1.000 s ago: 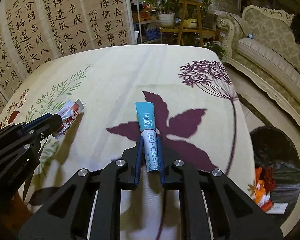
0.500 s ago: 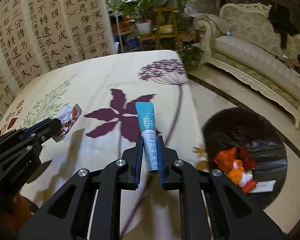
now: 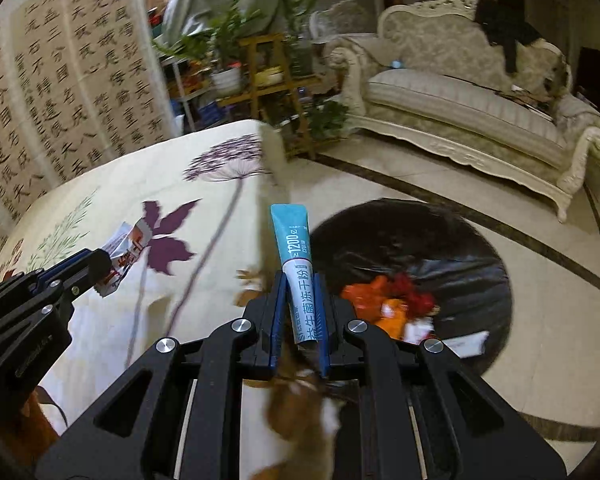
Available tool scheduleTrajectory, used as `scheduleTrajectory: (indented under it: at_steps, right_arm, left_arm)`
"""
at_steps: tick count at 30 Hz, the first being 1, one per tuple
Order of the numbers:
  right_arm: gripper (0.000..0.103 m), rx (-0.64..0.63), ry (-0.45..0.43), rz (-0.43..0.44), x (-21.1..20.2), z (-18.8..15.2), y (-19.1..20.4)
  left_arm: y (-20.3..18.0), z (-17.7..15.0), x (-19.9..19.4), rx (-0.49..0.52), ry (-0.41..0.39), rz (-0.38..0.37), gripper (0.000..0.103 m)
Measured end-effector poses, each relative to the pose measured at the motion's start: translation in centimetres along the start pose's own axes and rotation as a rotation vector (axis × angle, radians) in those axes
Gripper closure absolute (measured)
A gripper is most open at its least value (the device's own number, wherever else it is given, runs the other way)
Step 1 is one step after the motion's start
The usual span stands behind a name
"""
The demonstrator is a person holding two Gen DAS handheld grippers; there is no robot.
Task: Collect trash
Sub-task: 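Carry the sachet and blue-and-white tube over the bin and open both tools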
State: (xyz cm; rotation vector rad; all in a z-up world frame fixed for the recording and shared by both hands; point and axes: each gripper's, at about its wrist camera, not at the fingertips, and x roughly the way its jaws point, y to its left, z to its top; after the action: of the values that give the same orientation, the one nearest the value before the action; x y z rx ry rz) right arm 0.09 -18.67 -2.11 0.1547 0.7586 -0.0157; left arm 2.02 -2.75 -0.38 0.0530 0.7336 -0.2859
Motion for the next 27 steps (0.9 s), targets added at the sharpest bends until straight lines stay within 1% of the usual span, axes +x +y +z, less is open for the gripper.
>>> scheduleTrajectory:
  at_steps: [6, 12, 20, 27]
  right_arm:
    - [0.089, 0.057, -0.008, -0.049, -0.6, -0.5, -3.6]
    - [0.089, 0.094, -0.015, -0.083, -0.8, -0.6, -5.7]
    - [0.089, 0.12, -0.021, -0.117, -0.6, -0.6, -7.6]
    - [0.089, 0.139, -0.009, -0.144, 0.4, -1.0, -8.8]
  left_arm:
    - [-2.9, 0.1, 0.7, 0.044, 0.008, -0.038, 0.084]
    - [-5.2, 0.3, 1.3, 0.074, 0.013, -0.068, 0.084]
    - [-8.3, 0.7, 2.6, 0.12, 0.018, -0.103, 0.084]
    - [-10.0, 0.7, 4.6, 0.14, 0.029, -0.098, 0.084]
